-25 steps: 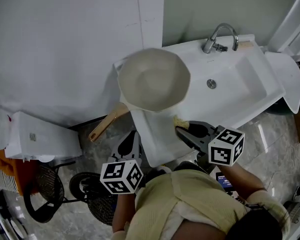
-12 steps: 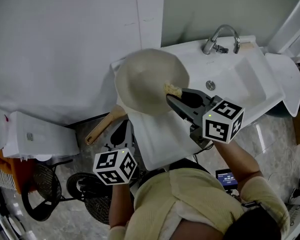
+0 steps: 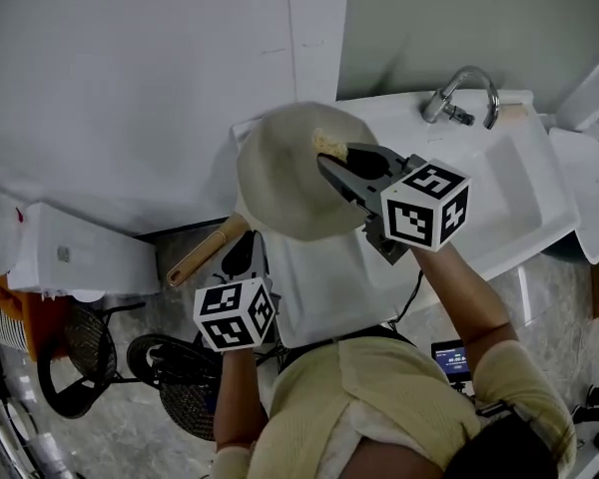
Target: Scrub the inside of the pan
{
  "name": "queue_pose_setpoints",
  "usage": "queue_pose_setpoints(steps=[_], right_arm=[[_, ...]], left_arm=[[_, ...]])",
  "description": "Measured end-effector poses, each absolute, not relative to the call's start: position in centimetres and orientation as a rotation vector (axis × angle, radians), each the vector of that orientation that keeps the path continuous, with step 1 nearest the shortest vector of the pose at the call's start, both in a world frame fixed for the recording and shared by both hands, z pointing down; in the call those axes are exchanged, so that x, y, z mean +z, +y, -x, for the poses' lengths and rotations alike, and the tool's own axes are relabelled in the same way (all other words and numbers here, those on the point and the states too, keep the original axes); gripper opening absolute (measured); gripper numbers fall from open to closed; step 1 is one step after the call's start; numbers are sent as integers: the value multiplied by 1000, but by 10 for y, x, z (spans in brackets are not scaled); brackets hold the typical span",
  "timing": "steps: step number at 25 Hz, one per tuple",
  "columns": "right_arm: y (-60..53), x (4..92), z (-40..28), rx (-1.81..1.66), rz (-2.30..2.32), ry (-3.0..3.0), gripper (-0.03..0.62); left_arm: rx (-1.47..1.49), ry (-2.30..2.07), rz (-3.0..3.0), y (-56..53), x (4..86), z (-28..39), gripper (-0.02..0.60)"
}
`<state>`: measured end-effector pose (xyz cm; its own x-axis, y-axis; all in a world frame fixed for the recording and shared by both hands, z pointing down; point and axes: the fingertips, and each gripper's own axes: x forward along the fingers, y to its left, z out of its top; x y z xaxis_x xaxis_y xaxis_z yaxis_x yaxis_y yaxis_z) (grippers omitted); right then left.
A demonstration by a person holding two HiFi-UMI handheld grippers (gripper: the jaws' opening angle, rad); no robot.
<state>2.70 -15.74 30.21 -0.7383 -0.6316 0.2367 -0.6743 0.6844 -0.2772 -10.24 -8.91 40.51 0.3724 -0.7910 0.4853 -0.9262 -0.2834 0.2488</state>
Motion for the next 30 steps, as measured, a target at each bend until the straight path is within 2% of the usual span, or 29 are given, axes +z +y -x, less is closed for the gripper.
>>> queue_pose_setpoints(steps=[4, 9, 17, 30], right_arm=[[-184, 322, -21, 506, -1075, -2722, 78], [-213, 353, -12, 451, -1065, -2626, 78], [-253, 399, 5, 380, -1030, -2482, 78], [-298, 451, 13, 242, -1122, -2320, 78]], left_arm=[[389, -1501, -2133, -93, 411, 98, 74], [426, -1516, -2142, -100, 412, 87, 130], [710, -1526, -2203, -108, 424, 73, 188], [816, -1537, -2192, -111, 436, 70, 198]])
